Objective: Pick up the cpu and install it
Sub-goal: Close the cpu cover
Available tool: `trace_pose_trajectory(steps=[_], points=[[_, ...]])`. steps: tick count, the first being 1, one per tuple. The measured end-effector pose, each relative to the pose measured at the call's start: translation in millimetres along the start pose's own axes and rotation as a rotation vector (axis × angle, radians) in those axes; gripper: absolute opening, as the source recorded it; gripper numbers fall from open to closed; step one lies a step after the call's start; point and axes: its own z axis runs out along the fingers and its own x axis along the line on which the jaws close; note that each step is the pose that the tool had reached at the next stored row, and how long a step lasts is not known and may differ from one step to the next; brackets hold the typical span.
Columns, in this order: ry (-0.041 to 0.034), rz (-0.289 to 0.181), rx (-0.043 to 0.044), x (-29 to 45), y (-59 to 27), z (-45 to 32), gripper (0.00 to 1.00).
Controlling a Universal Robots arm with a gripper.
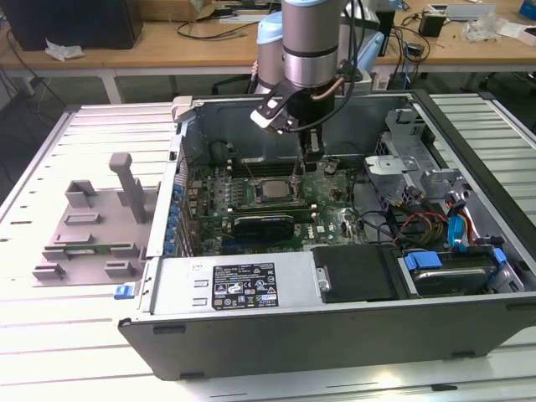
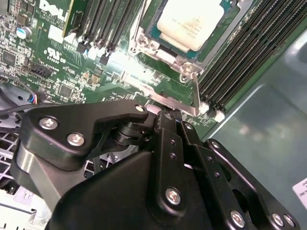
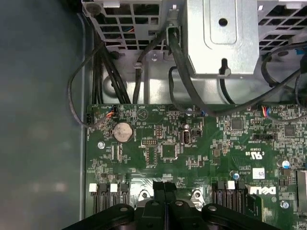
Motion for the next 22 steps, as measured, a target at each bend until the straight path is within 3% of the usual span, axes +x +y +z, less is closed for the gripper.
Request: trace_pose_trajectory(steps=[11,16,18,21,22], points=[[-0.001,0.009,-0.0026,1.5,-12.3,-1.1,0.11],[-0.0009,0.01,-0.0023,1.7,-13.0,-1.2,0.11],[-0.0016,0.01,0.0322,1.7,-12.9,-0.9,0.11],[-0.0013,0.01,0.0326,1.7,-14.5,-0.7,0.11],[-0.0013,0.01,0.0325,1.8,-19.4,-0.4,0.11]])
